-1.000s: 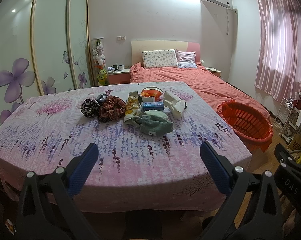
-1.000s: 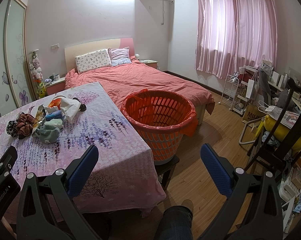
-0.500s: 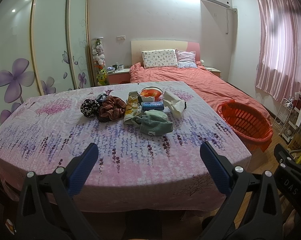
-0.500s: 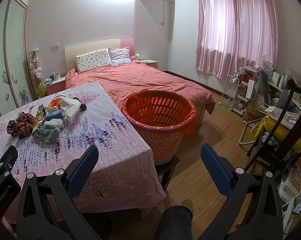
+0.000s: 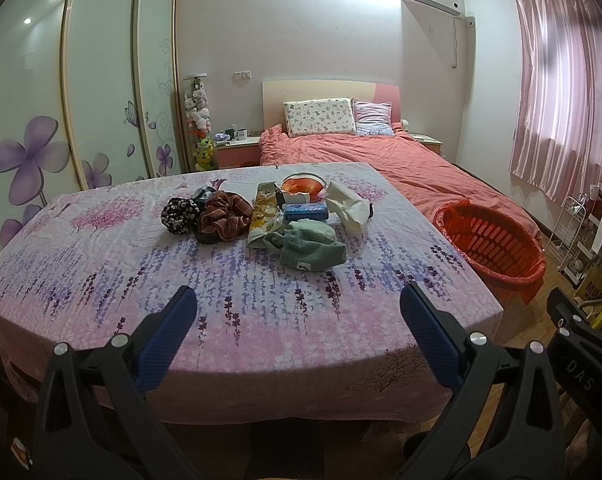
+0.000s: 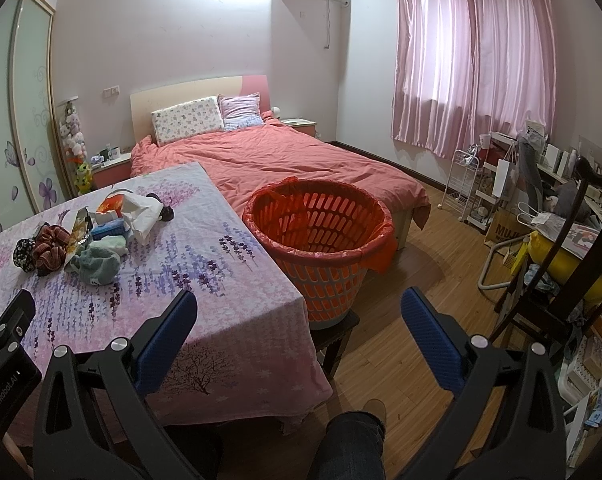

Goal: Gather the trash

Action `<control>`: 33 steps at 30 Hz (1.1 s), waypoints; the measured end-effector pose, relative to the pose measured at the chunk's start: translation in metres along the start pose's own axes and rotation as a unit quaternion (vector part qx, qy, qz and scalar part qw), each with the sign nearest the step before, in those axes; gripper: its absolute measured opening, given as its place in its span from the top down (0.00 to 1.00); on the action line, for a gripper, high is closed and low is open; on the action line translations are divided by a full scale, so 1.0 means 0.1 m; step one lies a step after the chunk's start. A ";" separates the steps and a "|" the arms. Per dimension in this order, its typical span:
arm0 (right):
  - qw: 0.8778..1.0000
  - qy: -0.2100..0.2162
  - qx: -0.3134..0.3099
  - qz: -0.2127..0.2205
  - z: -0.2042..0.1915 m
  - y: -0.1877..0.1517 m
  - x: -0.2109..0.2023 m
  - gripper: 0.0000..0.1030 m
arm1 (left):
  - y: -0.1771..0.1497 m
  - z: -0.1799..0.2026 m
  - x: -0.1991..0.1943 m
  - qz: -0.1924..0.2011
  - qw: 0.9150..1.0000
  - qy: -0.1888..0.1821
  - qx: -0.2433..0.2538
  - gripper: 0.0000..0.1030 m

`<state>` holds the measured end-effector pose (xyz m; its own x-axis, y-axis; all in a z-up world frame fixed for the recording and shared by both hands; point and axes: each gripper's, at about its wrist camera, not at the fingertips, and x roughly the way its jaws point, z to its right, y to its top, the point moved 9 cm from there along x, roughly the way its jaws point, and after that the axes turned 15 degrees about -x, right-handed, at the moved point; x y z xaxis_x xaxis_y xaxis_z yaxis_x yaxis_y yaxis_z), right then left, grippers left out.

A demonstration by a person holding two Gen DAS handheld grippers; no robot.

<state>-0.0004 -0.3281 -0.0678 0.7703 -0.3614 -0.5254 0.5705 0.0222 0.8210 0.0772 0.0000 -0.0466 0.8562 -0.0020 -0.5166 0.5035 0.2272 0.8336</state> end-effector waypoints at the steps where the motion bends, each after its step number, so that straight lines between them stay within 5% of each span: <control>1: 1.000 0.000 0.000 0.000 0.00 0.00 0.00 0.02 | 0.00 0.00 0.00 0.000 1.000 0.000 0.000 0.04; 33: 1.000 0.000 -0.001 -0.002 -0.01 0.00 0.02 0.02 | 0.00 0.00 0.00 -0.002 1.000 0.000 -0.001 0.04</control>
<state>0.0015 -0.3278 -0.0696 0.7676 -0.3618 -0.5291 0.5745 0.0225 0.8182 0.0774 0.0000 -0.0471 0.8543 -0.0022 -0.5198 0.5065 0.2286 0.8314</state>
